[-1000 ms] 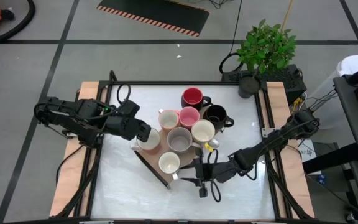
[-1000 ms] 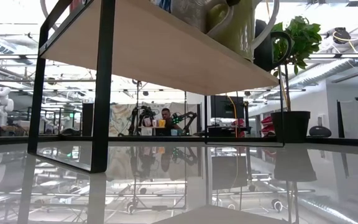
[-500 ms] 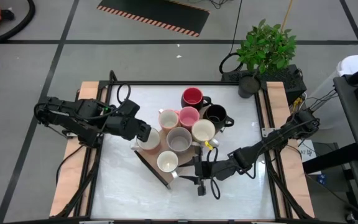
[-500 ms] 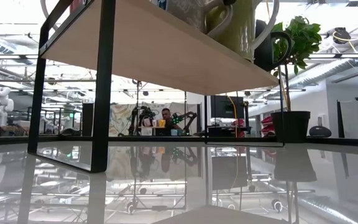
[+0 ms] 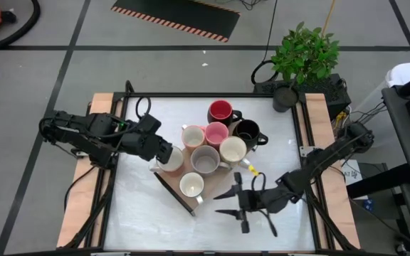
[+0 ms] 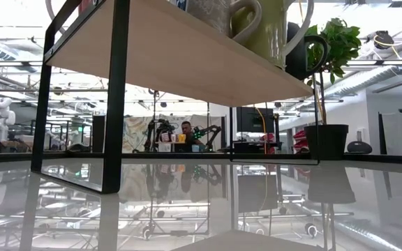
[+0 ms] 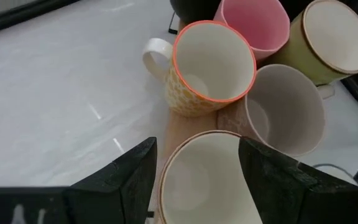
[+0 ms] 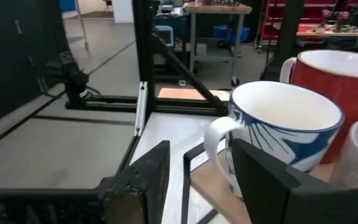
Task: Place coffee mugs
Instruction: Adjust the orange mug on top of the shelf
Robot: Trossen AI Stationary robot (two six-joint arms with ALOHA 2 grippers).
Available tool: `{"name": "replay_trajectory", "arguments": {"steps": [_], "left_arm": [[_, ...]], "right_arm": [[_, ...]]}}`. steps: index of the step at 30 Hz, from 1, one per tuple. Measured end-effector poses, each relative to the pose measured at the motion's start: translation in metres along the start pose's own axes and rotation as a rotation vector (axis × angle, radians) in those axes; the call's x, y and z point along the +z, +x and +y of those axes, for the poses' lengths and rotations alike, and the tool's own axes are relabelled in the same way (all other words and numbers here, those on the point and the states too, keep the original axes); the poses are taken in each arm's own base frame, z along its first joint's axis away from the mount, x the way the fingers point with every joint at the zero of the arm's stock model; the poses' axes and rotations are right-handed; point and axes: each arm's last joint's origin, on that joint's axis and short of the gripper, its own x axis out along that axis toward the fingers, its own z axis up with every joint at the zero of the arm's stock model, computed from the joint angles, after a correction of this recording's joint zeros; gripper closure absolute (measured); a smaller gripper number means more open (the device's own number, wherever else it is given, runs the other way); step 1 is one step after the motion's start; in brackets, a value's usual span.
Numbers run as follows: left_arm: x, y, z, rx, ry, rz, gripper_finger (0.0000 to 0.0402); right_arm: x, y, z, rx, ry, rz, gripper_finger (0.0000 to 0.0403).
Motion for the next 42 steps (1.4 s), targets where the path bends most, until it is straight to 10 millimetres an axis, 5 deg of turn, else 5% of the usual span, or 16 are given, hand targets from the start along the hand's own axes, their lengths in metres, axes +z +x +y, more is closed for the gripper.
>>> {"name": "replay_trajectory", "arguments": {"steps": [12, 28, 42], "left_arm": [[0.034, 0.016, 0.027, 0.224, 0.001, -0.122, 0.0181], [0.088, 0.071, 0.039, 0.09, 0.307, 0.056, 0.0336], [0.107, 0.095, 0.051, 0.016, 0.585, 0.144, 0.0356]], "right_arm": [[0.034, -0.048, -0.015, 0.01, -0.009, 0.012, 0.0243], [0.057, -0.073, -0.027, -0.056, 0.042, -0.088, 0.0251], [0.061, -0.08, -0.029, -0.087, 0.072, -0.11, 0.0396]]}}
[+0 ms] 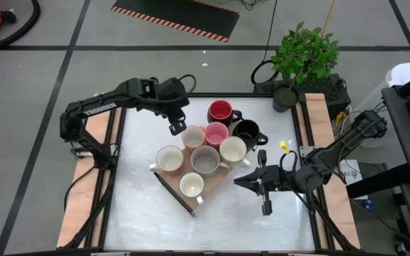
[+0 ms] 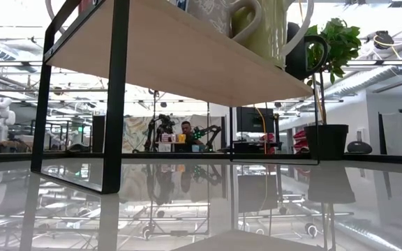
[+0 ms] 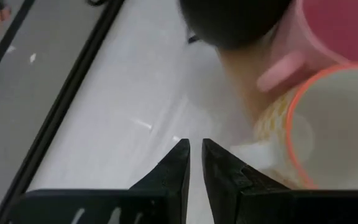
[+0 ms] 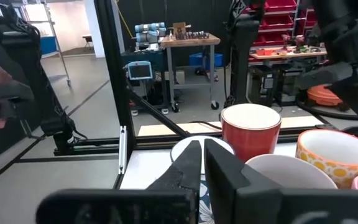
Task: Place coffee mugs
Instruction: Adjust the orange mug on top of the shelf
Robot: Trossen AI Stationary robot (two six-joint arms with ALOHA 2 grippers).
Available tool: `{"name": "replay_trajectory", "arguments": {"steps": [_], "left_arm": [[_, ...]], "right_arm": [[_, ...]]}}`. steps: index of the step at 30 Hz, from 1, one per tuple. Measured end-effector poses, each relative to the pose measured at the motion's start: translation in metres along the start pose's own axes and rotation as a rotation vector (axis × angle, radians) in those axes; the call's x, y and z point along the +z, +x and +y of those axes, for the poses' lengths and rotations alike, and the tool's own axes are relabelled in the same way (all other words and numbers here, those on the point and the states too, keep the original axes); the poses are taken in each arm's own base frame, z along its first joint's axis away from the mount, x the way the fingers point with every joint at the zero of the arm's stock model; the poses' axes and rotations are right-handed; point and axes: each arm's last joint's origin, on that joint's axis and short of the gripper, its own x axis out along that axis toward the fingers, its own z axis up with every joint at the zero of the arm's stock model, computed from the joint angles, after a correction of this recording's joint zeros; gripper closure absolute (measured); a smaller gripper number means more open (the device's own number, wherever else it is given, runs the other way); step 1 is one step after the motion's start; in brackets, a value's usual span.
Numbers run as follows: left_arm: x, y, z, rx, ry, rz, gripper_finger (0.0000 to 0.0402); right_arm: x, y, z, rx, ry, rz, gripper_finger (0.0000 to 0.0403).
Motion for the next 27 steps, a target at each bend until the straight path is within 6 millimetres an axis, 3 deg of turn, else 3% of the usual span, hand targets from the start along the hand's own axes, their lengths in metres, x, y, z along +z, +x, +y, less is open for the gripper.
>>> {"name": "replay_trajectory", "arguments": {"steps": [9, 27], "left_arm": [[0.007, 0.022, 0.002, -0.05, 0.133, 0.045, 0.0356], [0.002, 0.022, -0.02, -0.144, 0.228, 0.077, 0.0356]], "right_arm": [[0.0, 0.0, 0.0, 0.0, 0.001, -0.002, 0.0402], [-0.001, 0.0, -0.001, -0.033, -0.007, 0.004, 0.0403]]}}
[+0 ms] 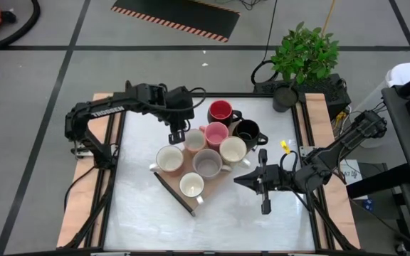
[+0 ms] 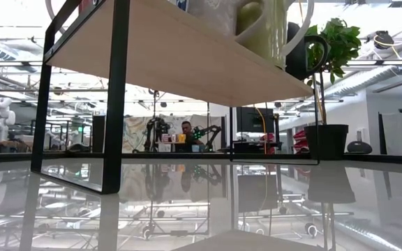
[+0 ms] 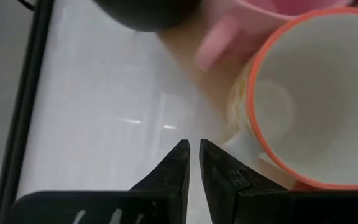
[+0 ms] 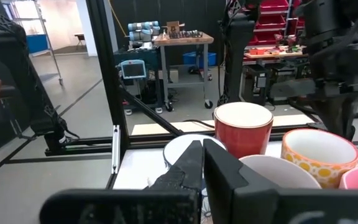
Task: Place coffee mugs
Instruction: Adjust the orange mug on top of the shelf, then return to Home Position
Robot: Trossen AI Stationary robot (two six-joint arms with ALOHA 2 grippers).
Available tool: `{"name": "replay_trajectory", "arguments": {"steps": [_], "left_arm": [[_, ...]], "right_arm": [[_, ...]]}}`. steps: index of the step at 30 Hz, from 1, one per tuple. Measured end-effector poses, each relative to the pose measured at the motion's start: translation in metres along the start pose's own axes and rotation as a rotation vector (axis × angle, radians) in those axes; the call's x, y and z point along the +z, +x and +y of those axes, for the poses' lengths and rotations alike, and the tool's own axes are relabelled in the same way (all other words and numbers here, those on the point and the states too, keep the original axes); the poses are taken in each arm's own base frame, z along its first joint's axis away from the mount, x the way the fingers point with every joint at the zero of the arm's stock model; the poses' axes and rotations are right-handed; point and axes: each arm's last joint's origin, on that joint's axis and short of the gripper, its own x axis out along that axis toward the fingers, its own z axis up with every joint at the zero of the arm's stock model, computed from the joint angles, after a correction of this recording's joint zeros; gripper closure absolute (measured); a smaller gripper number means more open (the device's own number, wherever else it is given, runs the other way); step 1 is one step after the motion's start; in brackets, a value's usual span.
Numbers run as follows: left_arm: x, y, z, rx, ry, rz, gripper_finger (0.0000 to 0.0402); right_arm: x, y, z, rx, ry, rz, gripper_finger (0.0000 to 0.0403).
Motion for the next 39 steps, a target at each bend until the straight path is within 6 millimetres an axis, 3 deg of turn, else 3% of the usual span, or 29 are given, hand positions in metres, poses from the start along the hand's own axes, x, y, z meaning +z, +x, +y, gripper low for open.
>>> {"name": "replay_trajectory", "arguments": {"steps": [11, 18, 31, 39], "left_arm": [[-0.002, 0.0, -0.017, -0.04, 0.045, 0.031, 0.0356], [-0.009, -0.007, -0.017, -0.007, 0.001, 0.061, 0.0356], [-0.031, -0.075, -0.019, 0.01, 0.011, -0.202, 0.0356], [-0.049, -0.109, -0.019, 0.002, -0.062, -0.32, 0.0355]], "right_arm": [[0.002, -0.001, 0.0, -0.003, 0.01, -0.015, 0.0403], [0.002, -0.001, -0.001, -0.02, 0.01, -0.018, 0.0403], [0.009, -0.008, -0.005, -0.023, -0.11, -0.035, 0.0403], [0.023, -0.036, -0.024, -0.024, -0.155, -0.018, 0.0403]]}}
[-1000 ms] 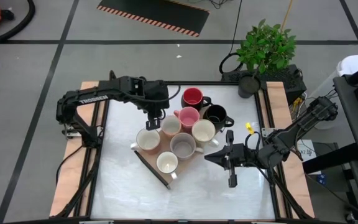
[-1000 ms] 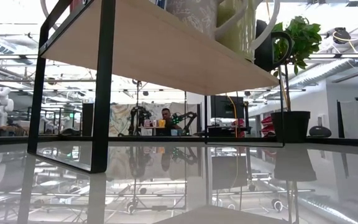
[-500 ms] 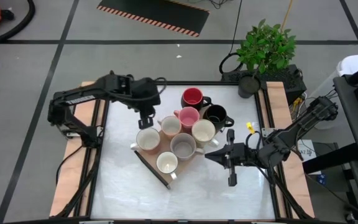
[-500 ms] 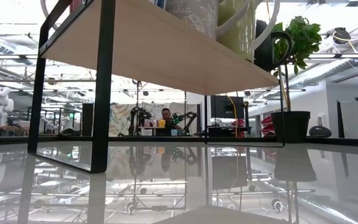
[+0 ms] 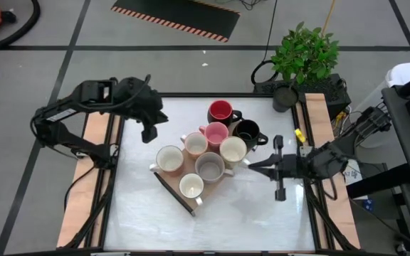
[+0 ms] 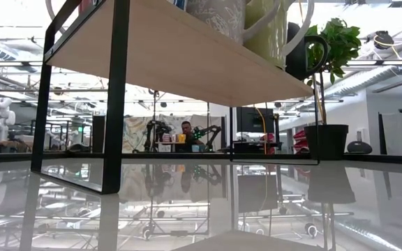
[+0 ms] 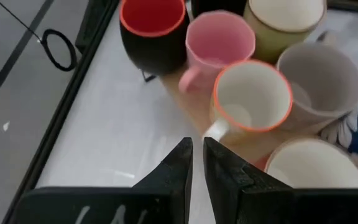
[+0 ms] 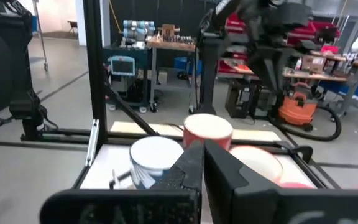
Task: Place coffee mugs
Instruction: Return to Home Position
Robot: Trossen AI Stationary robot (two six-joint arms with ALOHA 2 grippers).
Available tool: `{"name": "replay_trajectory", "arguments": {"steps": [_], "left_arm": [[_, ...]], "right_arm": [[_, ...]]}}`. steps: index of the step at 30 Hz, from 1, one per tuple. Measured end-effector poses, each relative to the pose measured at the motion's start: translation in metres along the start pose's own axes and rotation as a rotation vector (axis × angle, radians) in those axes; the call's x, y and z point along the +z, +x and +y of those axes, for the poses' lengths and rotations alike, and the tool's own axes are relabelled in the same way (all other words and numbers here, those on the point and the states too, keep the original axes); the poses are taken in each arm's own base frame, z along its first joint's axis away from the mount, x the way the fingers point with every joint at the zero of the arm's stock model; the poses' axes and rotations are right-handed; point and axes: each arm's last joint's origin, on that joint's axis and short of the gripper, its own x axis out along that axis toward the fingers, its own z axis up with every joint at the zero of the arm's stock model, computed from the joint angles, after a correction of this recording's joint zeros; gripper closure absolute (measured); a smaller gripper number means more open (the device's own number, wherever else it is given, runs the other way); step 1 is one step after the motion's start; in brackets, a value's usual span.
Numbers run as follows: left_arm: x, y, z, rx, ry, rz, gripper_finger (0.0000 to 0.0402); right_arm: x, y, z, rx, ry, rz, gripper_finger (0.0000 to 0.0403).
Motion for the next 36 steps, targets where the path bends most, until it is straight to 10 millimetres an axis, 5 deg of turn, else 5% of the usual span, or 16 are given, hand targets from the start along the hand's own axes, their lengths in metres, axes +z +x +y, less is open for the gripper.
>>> {"name": "replay_trajectory", "arguments": {"steps": [7, 11, 18, 30, 36], "left_arm": [[-0.014, -0.017, 0.0, 0.042, -0.18, 0.041, 0.0355], [-0.014, -0.018, -0.007, 0.047, -0.069, 0.027, 0.0355], [-0.003, -0.023, -0.029, -0.047, 0.234, -0.121, 0.0355], [0.003, -0.034, -0.057, -0.181, 0.161, -0.256, 0.0355], [0.0, -0.018, -0.077, -0.201, 0.181, -0.3, 0.0355]], "right_arm": [[0.008, -0.031, -0.02, 0.117, 0.02, 0.016, 0.0403], [0.006, -0.044, -0.027, 0.23, 0.009, 0.034, 0.0403], [-0.025, -0.056, -0.034, 0.321, 0.025, 0.047, 0.0403], [-0.083, -0.054, -0.031, 0.367, 0.057, 0.023, 0.0403], [-0.096, -0.052, -0.029, 0.369, 0.038, 0.059, 0.0403]]}}
